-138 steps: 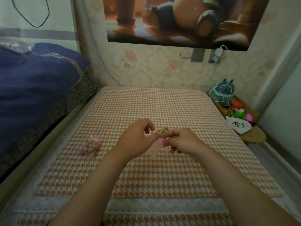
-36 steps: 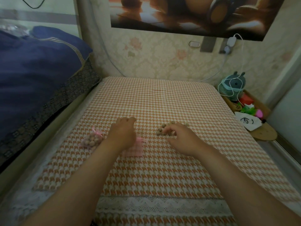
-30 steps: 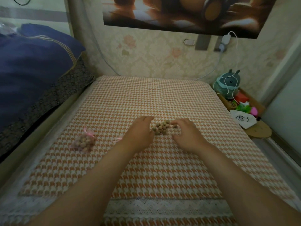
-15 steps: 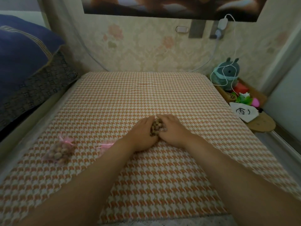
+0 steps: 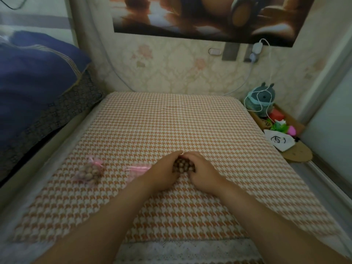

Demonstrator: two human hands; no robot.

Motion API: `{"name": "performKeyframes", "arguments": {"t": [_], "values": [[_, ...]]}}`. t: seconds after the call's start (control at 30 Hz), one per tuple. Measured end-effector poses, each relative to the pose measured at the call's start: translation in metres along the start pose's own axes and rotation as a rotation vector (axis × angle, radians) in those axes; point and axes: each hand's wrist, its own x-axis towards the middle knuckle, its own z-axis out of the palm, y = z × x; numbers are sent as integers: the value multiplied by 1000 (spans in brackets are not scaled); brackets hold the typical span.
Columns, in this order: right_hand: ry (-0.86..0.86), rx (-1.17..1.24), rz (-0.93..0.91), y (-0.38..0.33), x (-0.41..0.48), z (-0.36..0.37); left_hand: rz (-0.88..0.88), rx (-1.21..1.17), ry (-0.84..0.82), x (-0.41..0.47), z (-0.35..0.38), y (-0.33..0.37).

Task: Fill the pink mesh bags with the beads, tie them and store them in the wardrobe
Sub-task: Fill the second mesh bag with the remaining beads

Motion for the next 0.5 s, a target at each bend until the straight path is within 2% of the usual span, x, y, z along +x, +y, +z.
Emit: {"name": "performKeyframes", "arguments": {"t": [0.13, 0.27, 0.37, 0.5], "values": [[24, 34, 80, -12, -11, 4, 6, -9, 11, -17, -4, 1], [-67, -68, 171, -17, -11, 8, -31, 30, -25, -21, -4, 0], [-78, -114, 157, -19, -6, 6, -83, -47, -70, -18, -3, 1], [-81, -30, 116, -22, -10, 7, -116, -88, -118, -22, 0, 3]]}}
